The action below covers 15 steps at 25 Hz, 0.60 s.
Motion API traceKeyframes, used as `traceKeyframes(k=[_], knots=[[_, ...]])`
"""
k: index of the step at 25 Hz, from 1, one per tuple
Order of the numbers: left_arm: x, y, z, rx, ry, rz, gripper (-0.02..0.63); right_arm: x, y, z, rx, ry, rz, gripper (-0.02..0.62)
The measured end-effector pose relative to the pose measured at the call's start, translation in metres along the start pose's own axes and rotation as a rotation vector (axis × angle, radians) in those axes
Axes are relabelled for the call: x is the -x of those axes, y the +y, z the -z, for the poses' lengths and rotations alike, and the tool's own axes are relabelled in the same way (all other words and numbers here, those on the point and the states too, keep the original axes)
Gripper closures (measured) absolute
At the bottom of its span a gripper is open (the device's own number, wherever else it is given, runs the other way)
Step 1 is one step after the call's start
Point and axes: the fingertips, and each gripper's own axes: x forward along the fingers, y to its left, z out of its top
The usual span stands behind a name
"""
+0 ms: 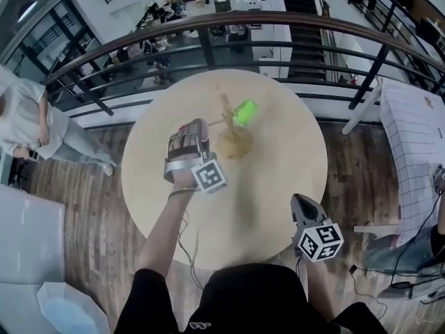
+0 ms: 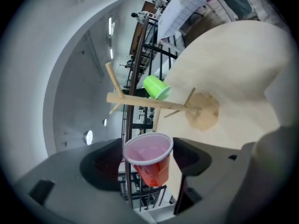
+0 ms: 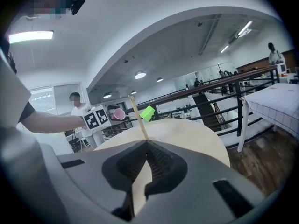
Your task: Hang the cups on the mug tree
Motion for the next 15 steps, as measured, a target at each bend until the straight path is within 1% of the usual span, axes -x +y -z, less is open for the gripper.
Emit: traceKeyframes(k=[2, 4, 5, 7, 10, 11, 13, 14, 15], knots=[[-0.006, -0.007, -0.007, -0.051, -0.012, 0.026, 0.261, -0.001, 0.000, -0.001, 0.009, -0.004, 0.001, 0.586], [-0.011, -0.009, -0.016, -0.088, -0.026, 0.021, 0.261, -0.002, 0.000, 0.000, 0.023, 0.001, -0.002, 0.585], [-0.013, -0.007, -0.020, -0.114, -0.033, 0.001, 0.261, -0.002, 0.000, 0.001, 0.022, 0.003, -0.005, 0.586], [-0.015, 0.001, -0.032, -0.184, -0.047, -0.066, 0.261, -0.002, -0.003, 0.002, 0.011, 0.006, -0.006, 0.586], [-0.021, 0.001, -0.050, -0.282, -0.076, -0.119, 0.262, 0.000, -0.008, 0.005, 0.000, 0.012, -0.001, 0.586], [-0.023, -0.004, -0.053, -0.328, -0.076, -0.109, 0.262, 0.000, -0.009, 0.007, -0.003, 0.014, 0.002, 0.586], [-0.027, -0.018, -0.055, -0.446, -0.054, -0.070, 0.262, 0.002, -0.012, 0.009, -0.008, 0.017, 0.007, 0.586], [-0.028, -0.023, -0.056, -0.494, -0.043, -0.057, 0.262, 0.002, -0.013, 0.010, -0.011, 0.018, 0.010, 0.586], [-0.030, -0.026, -0.056, -0.524, -0.033, -0.047, 0.262, 0.003, -0.014, 0.010, -0.014, 0.019, 0.011, 0.586]])
